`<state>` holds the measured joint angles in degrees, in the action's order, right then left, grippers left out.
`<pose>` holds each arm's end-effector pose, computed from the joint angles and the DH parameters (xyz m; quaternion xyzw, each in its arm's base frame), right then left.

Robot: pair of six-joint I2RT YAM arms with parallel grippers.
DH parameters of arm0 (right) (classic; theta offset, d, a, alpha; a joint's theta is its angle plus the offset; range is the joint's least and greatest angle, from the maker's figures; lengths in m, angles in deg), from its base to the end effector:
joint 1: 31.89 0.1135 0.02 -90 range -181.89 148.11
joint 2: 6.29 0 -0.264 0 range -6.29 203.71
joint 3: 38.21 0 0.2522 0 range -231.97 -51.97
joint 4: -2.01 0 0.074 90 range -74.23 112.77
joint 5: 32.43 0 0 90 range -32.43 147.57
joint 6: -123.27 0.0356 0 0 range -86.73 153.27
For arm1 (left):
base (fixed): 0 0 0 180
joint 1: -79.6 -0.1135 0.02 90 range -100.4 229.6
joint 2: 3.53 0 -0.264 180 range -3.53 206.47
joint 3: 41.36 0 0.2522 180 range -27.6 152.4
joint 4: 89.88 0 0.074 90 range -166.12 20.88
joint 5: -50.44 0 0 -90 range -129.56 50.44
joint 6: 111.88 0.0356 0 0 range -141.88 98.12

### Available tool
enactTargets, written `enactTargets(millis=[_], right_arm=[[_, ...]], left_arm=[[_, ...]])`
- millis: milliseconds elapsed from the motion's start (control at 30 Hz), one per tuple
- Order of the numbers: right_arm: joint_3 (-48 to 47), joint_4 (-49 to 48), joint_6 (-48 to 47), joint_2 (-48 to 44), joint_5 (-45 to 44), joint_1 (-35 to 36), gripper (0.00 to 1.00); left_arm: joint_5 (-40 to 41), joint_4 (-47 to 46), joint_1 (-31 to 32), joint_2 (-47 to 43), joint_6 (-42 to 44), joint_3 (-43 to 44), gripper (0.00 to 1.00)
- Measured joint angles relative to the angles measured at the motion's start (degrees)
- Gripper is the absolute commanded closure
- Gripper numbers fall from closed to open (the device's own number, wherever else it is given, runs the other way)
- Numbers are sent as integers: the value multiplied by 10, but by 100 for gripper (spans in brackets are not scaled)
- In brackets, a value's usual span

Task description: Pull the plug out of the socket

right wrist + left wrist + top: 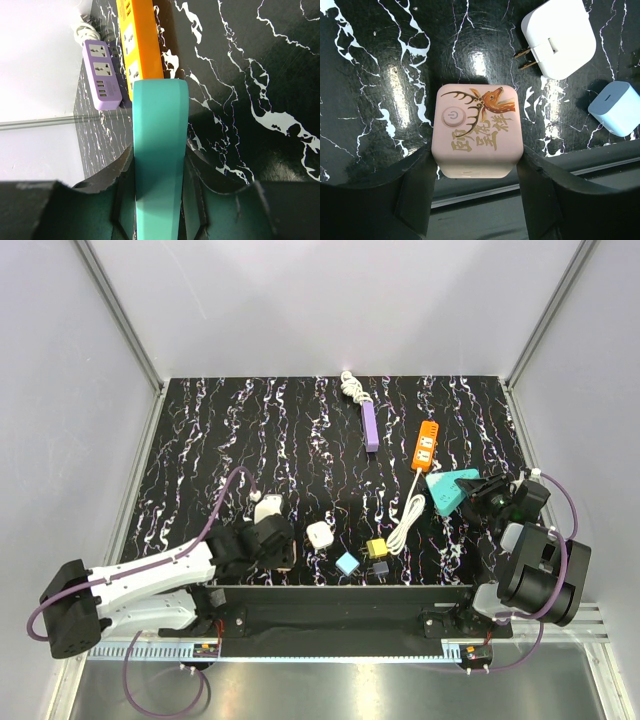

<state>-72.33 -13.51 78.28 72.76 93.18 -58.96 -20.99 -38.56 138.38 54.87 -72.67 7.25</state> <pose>0.2214 -0.0899 0.1440 0.3589 0.7555 0.3357 0.4333 0.1042 -0.1500 0.2011 0.0264 0.9562 -0.1110 0.2696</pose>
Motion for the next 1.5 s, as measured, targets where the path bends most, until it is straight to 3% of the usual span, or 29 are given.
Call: enactTargets(millis=[100,333,733,1133,1333,1433,1500], right_arm=[[0,0,0,0,0,0,100],[0,0,0,0,0,0,100],[-25,26,-1,7,-10,1,100],[-160,25,21,137,-49,1,100],[-197,-2,46,192,-51,1,90],[-210,-27,62,220,-47,5,79],[-231,-38,70,244,-46,10,62]], left_arm=[[3,1,0,0,5,2,38],[14,1,1,-14,30,7,25],[19,-13,2,-56,57,9,22],[25,-14,2,-70,85,37,20],[44,-12,2,-110,91,37,21],[52,-12,2,-130,92,37,21],[55,-12,2,-142,92,37,21]])
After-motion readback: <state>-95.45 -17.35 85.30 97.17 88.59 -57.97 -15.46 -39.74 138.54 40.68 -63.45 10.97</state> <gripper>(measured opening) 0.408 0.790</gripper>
